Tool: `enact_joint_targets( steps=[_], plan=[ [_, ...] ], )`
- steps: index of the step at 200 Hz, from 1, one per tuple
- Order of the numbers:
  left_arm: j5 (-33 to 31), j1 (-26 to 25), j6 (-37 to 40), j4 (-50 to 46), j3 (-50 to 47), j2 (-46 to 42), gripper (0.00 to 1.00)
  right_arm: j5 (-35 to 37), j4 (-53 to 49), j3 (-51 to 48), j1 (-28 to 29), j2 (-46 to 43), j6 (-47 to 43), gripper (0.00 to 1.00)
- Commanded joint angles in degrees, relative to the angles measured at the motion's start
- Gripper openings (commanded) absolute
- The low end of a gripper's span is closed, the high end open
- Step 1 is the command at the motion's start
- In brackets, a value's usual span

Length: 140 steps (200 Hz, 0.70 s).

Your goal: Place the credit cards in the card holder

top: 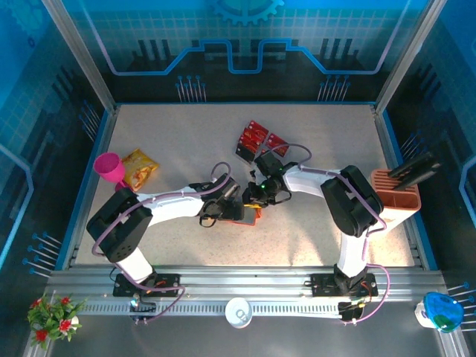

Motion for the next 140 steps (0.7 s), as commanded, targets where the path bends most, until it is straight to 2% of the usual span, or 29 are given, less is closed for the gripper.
enact_joint_targets(
  steps=[1,100,140],
  plan=[
    [1.34,1.19,0.37,-1.05,-2.98,1.69,0.94,-2.98,2.2,-1.11,-0.16,0.74,1.95,0.23],
    [1.04,5.06,3.92,-5.02,2.28,-3.18,0.97,-3.09,2.88,-1.65,-0.58,-0.02,2.5,0.2],
    [1.22,5.4,7.44,-6.58,4.56,-3.06,0.97,-0.88,1.21,-1.68,-0.93,-4.98,1.94,0.23]
  ],
)
